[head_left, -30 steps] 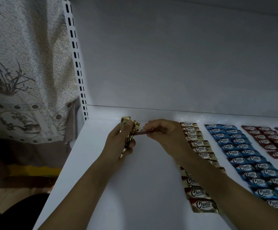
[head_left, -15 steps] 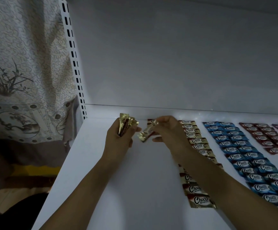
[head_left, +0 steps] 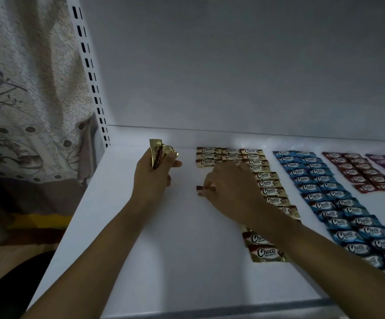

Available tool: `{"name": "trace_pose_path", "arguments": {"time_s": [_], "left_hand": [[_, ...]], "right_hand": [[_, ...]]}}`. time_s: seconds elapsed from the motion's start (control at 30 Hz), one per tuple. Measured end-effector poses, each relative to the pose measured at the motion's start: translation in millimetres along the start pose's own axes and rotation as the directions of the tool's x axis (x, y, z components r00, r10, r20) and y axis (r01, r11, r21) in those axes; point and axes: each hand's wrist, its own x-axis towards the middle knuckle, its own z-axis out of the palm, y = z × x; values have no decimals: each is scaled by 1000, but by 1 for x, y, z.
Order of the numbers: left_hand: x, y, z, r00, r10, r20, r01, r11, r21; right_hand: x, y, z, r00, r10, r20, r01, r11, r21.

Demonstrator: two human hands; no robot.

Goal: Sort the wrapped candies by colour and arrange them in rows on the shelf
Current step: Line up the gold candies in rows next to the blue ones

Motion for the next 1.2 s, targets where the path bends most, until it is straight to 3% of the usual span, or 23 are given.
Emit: {"name": "trace_pose_path", "arguments": {"time_s": [0.13,0.4,0.57,0.87,1.0,1.07,1.1,1.13,1.17,1.2], "left_hand": [[-3,-3,1,999,35,39,-36,999,29],[-4,-4,1,999,26,40,-27,999,22],[-4,-3,1,999,12,38,-13,1000,25],[-7,2,2,995,-1,99,1,1000,-8],[-9,6,3,992,-5,122,8,1000,-23],[-10,9,4,988,-20,151,29,998,-62],[-11,10,4,985,-32,171,47,995,-85],[-12,11,4,980,-44,192,65,992,-104],[-12,12,5,975,-51,216,78,989,-122],[-12,13,5,968,-48,247,84,987,-138]], "right_hand": [[-6,-12,7,998,-59,29,63,989,-133],[-3,-23,15,997,6,75,-9,999,41],[11,-16,20,991,41,127,-45,999,23],[19,-12,22,990,110,87,-113,993,24],[18,-10,22,994,109,-9,-107,981,160],[18,-11,17,977,197,-85,-140,886,442],[18,-14,11,962,268,-48,-173,736,654],[19,-16,4,952,304,42,-202,517,832],[19,-18,-2,944,300,134,-230,313,922],[18,-19,-7,945,273,180,-243,215,946]]}}
